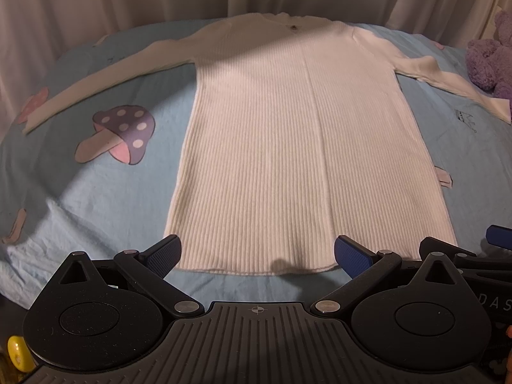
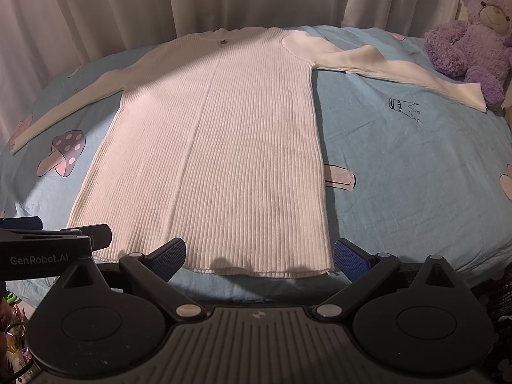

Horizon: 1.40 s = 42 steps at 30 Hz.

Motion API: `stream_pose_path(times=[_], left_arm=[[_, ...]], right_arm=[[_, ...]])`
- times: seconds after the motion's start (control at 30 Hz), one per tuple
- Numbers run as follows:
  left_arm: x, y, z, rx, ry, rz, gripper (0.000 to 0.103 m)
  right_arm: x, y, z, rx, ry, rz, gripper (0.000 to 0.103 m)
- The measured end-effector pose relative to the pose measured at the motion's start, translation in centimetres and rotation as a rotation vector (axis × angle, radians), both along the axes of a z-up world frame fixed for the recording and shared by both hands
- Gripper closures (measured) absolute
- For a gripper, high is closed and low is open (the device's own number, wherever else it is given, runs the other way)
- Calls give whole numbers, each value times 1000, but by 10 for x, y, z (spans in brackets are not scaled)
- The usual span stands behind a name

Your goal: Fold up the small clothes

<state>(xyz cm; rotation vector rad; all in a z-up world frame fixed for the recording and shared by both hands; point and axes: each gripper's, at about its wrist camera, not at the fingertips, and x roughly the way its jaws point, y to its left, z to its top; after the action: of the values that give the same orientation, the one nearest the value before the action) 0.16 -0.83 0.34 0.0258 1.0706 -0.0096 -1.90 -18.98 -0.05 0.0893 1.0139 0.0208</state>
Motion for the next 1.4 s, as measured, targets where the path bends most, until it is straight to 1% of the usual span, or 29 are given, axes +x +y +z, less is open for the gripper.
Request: stream_pose_path(times=[1.13, 1.3, 1.4], left_arm=[[2, 2, -3, 2, 22, 4, 0], [4, 3, -4, -1, 28, 7, 0], [5, 4, -6, -8, 34, 8, 0]], right_arm=[[-1, -1, -3, 17, 0, 4, 4], [0, -2, -3, 30, -1, 7, 4], [1, -5, -4, 60, -3, 9, 4]])
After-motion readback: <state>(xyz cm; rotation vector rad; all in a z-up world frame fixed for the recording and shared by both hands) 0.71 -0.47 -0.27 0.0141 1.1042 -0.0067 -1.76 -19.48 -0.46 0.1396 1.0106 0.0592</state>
